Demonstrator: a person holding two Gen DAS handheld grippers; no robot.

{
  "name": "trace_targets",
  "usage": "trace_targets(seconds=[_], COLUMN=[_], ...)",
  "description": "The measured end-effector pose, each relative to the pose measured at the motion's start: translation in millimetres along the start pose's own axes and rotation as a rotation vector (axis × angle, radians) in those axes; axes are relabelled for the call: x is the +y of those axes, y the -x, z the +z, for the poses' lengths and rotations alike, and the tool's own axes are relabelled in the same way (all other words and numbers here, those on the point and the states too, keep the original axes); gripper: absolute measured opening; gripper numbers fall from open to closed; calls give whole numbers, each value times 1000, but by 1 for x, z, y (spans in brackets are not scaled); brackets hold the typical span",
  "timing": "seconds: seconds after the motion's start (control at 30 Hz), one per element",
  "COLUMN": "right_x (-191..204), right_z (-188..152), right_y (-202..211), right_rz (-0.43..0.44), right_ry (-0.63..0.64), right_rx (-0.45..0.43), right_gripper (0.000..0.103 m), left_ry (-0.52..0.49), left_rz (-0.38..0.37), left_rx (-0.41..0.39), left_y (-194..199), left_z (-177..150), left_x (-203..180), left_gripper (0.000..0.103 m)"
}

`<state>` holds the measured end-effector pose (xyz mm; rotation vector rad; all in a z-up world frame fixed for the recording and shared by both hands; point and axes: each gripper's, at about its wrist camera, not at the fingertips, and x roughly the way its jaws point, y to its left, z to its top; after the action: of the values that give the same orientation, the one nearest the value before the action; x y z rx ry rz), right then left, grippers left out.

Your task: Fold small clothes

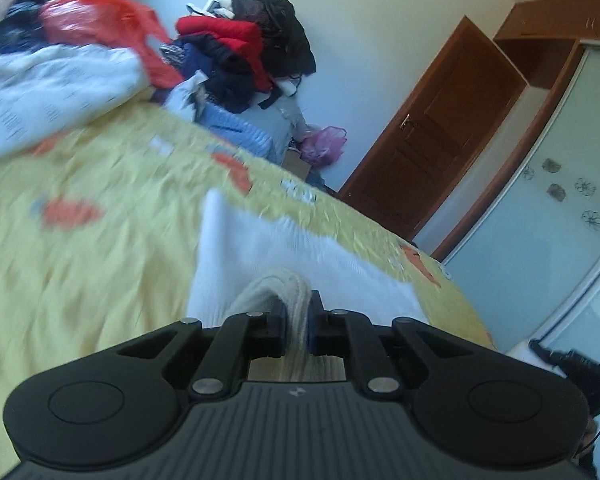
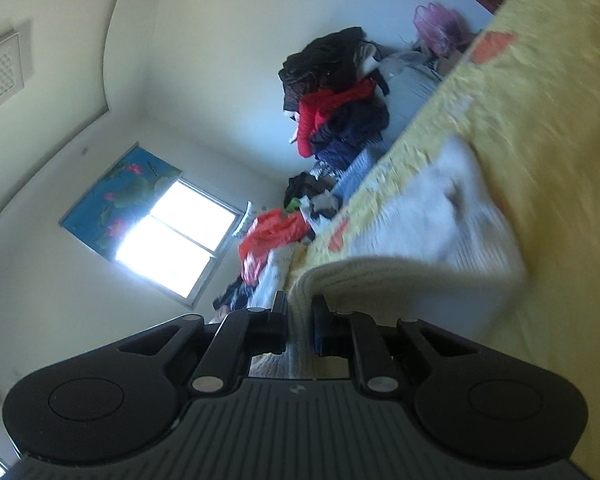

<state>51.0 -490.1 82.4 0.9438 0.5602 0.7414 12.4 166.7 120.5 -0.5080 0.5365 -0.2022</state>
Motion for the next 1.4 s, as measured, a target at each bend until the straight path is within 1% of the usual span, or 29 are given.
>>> trace_targets(seconds=[0.07, 0.1, 0.13, 0.17, 0.2, 0.23, 0.27, 0.3, 0.33, 0.37, 0.4, 0.47, 0.5, 0.6, 0.67, 0.77, 0.87, 0.93, 0.97, 1.0, 1.1, 1.17, 1.2, 1.23, 1.27, 1.3, 1.33, 1.37, 1.4], right_x=[0, -4, -10, -16, -21, -25, -26, -27, -28, -29, -30, -35, -37, -50, -60, -74, -74, -83, -86, -90, -98, -100, -102, -105, -108, -110, -111, -111, -110], right_z=[43, 64, 89, 107, 121, 130, 131, 128, 120, 111, 101, 77, 65, 30, 10, 0, 0, 9, 12, 16, 25, 26, 25, 26, 24, 22, 21, 21, 20], right_y=[-32, -48, -69, -86, -102, -114, -120, -123, -124, -123, -121, -113, -109, -91, -85, -84, -90, -100, -104, -109, -123, -132, -137, -141, -141, -140, -139, -139, -139], right_rz=[-23, -47, -70, -101, -156, -222, -273, -287, -251, -216, -214, -279, -318, -416, -465, -471, -441, -420, -412, -406, -410, -435, -442, -456, -464, -450, -446, -449, -450], right_ry=[0, -19, -65, -98, -110, -129, -144, -144, -115, -73, -23, 77, 122, 206, 216, 153, 100, 19, -14, -46, -97, -91, -85, -78, -75, -68, -58, -46, -38], right_rx=[-45, -89, -145, -181, -202, -216, -229, -230, -209, -176, -140, -70, -35, 51, 89, 100, 66, 30, 6, -19, -74, -86, -74, -55, -50, -61, -61, -58, -56], right_gripper=[17, 18, 22, 30, 51, 74, 83, 93, 92, 92, 93, 92, 90, 90, 90, 90, 90, 90, 89, 90, 89, 76, 61, 42, 41, 39, 36, 35, 34], left_ry=[4, 20, 38, 29, 49, 96, 124, 103, 52, -14, -85, -196, -212, -167, -115, -76, 33, 101, 124, 127, 65, 7, -28, -61, -94, -126, -163, -185, -180], left_rz=[47, 67, 80, 107, 145, 154, 133, 111, 114, 147, 188, 249, 257, 214, 185, 213, 208, 206, 200, 208, 248, 300, 325, 350, 387, 432, 478, 488, 471], left_rx=[-31, -50, -53, -43, -34, -28, -36, -46, -62, -91, -114, -115, -95, -2, 44, 23, 22, 8, -4, -9, -31, -59, -69, -80, -96, -111, -123, -129, -133], left_y=[-45, -68, -90, -109, -121, -125, -125, -124, -119, -111, -105, -96, -92, -86, -88, -97, -115, -121, -121, -125, -135, -141, -143, -145, -147, -151, -152, -152, -149], left_z=[43, 64, 81, 95, 102, 101, 93, 84, 71, 56, 42, 14, 2, -32, -46, -52, -46, -45, -45, -44, -44, -49, -51, -55, -60, -62, -65, -65, -64], left_x=[0, 2, 6, 7, 9, 11, 13, 11, 9, 6, 3, -2, -2, 1, 0, -1, 7, 12, 13, 11, 4, -2, -8, -12, -17, -21, -25, -26, -25], left_gripper=[9, 10, 17, 19, 22, 32, 41, 69, 87, 88, 88, 88, 88, 88, 88, 89, 95, 102, 103, 103, 103, 103, 102, 96, 87, 56, 33, 31, 26])
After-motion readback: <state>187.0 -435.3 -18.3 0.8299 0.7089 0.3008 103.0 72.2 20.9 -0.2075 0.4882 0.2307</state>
